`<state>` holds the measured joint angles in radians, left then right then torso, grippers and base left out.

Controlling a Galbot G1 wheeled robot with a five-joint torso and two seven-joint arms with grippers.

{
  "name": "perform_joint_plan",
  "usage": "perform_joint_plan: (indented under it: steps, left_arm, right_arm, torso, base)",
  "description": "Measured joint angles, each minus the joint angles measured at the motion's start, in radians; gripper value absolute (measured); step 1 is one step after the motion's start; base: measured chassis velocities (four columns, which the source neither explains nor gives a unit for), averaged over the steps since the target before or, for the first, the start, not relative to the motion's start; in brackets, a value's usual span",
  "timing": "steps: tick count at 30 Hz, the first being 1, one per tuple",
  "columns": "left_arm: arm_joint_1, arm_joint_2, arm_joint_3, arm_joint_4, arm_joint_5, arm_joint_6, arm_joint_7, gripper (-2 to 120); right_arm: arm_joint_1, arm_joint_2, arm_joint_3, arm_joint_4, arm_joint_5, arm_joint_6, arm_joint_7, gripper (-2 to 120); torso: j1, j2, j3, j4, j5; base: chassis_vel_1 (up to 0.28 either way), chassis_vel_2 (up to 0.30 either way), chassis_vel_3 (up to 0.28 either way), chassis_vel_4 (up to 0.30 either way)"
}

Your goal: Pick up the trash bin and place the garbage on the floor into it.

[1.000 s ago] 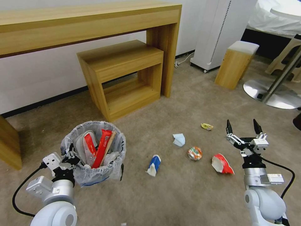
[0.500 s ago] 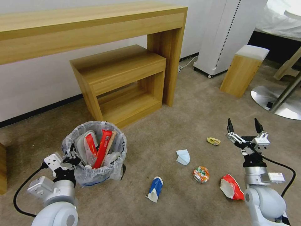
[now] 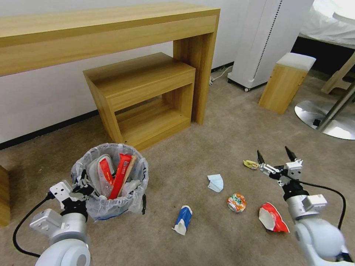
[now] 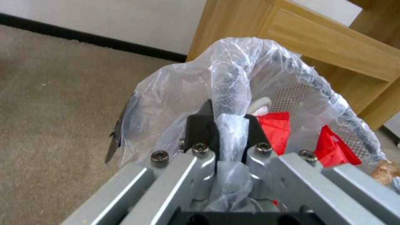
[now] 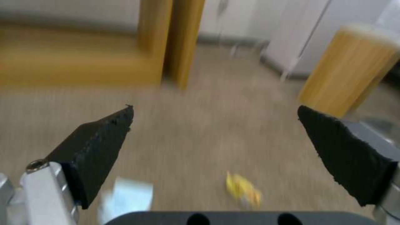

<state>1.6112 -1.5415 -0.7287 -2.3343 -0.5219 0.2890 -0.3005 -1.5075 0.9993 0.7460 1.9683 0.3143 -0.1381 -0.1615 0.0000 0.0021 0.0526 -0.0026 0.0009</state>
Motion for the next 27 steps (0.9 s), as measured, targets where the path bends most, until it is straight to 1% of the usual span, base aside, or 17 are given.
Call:
perform_joint_plan:
  steps: [2,3,5,7,9,10,11,12,13,14,15,17,18,19,22,24,27]
  left_arm:
    - [0.001,0.0,0.001,-0.001,0.001,0.0,0.0,3]
    - [0.001,0.0,0.001,-0.001,0.001,0.0,0.0,3]
    - [0.003,-0.001,0.007,-0.002,0.002,0.0,0.0,3]
    - [0.003,-0.002,0.007,-0.003,0.002,0.0,0.0,3]
    - [0.003,0.0,0.003,-0.005,0.0,0.0,0.0,3]
    - [0.002,0.002,-0.007,-0.006,-0.007,0.0,0.0,3]
    - [0.002,0.002,-0.007,-0.006,-0.007,0.0,0.0,3]
    - [0.001,0.005,-0.018,-0.007,-0.015,0.0,0.0,3]
    - [0.0,0.007,-0.024,-0.007,-0.021,0.0,0.0,3]
    - [0.0,0.008,-0.027,-0.007,-0.025,0.001,0.0,3]
    - [0.0,0.008,-0.027,-0.007,-0.025,0.001,0.0,3]
    - [0.001,0.01,-0.032,-0.006,-0.035,0.002,0.0,3]
    - [0.001,0.011,-0.035,-0.003,-0.039,0.002,0.0,3]
    - [0.001,0.011,-0.035,-0.003,-0.039,0.002,0.0,3]
    - [-0.004,0.012,-0.038,0.008,-0.04,0.002,-0.001,3]
    - [-0.005,0.012,-0.037,0.01,-0.04,0.002,-0.001,3]
    - [-0.009,0.011,-0.032,0.016,-0.037,0.003,-0.002,3]
  right_arm:
    - [-0.004,-0.046,-0.002,-0.011,-0.015,-0.063,-0.025,100]
    - [-0.004,-0.046,-0.002,-0.011,-0.015,-0.063,-0.025,100]
    - [-0.004,-0.089,-0.016,-0.028,0.001,-0.154,-0.041,100]
    - [-0.004,-0.094,-0.018,-0.03,0.007,-0.167,-0.042,100]
    - [-0.007,-0.116,-0.038,-0.038,0.053,-0.259,-0.043,100]
    - [-0.011,-0.127,-0.055,-0.046,0.066,-0.322,-0.039,100]
    - [-0.011,-0.127,-0.055,-0.046,0.066,-0.322,-0.039,100]
    - [-0.006,-0.133,-0.077,-0.064,0.067,-0.394,-0.011,100]
    - [0.005,-0.133,-0.093,-0.091,0.071,-0.445,0.015,100]
    - [0.015,-0.131,-0.1,-0.113,0.071,-0.471,0.022,100]
    - [0.015,-0.131,-0.1,-0.113,0.071,-0.471,0.022,100]
    - [0.032,-0.123,-0.108,-0.168,0.063,-0.497,0.015,100]
    - [0.041,-0.117,-0.11,-0.202,0.049,-0.497,0.005,100]
    - [0.041,-0.117,-0.11,-0.202,0.049,-0.497,0.005,100]
    - [0.064,-0.098,-0.109,-0.285,0.013,-0.489,-0.028,100]
    - [0.068,-0.092,-0.109,-0.304,0.007,-0.488,-0.031,100]
    - [0.097,-0.068,-0.116,-0.398,-0.034,-0.446,-0.034,100]
  torso:
    - [0.0,0.0,0.0,0.0001,-0.0001]
    - [0.0,0.0,0.0,0.0001,-0.0001]
    - [0.0,0.0,0.0,0.0002,0.0001]
    - [0.0,0.0,0.0,0.0002,0.0]
    - [0.0,0.0,0.0,0.0002,0.0001]
    - [0.0,0.0,0.0,0.0001,0.0]
    - [0.0,0.0,0.0,0.0001,0.0]
    - [0.0,0.0,0.0,0.0001,0.0]
    - [0.0,0.0,0.0,0.0001,0.0001]
    - [0.0,0.0,0.0,0.0002,0.0]
    - [0.0,0.0,0.0,0.0002,0.0]
    - [0.0,0.0,0.0,0.0002,0.0]
    - [0.0,0.0,0.0,0.0002,0.0001]
    - [0.0,0.0,0.0,0.0002,0.0001]
    - [0.0,0.0,0.0,0.0001,0.0]
    - [0.0,0.0,0.0,0.0002,0.0]
    - [0.0,0.0,0.0,0.0,-0.0002]
  base:
    - [0.0,0.0,0.0,0.0]
    - [0.0,0.0,0.0,0.0]
    - [0.0,0.0,0.0,0.0]
    - [0.0,0.0,0.0,0.0]
    - [0.0,0.0,0.0,0.0]
    - [0.0,0.0,0.0,0.0]
    - [0.0,0.0,0.0,0.0]
    - [0.0,0.0,0.0,0.0]
    - [0.0,0.0,0.0,0.0]
    - [0.0,0.0,0.0,0.0]
    - [0.0,0.0,0.0,0.0]
    - [0.0,0.0,0.0,0.0]
    - [0.0,0.0,0.0,0.0]
    - [0.0,0.0,0.0,0.0]
    - [0.0,0.0,0.0,0.0]
    - [0.0,0.0,0.0,0.0]
    - [0.0,0.0,0.0,0.0]
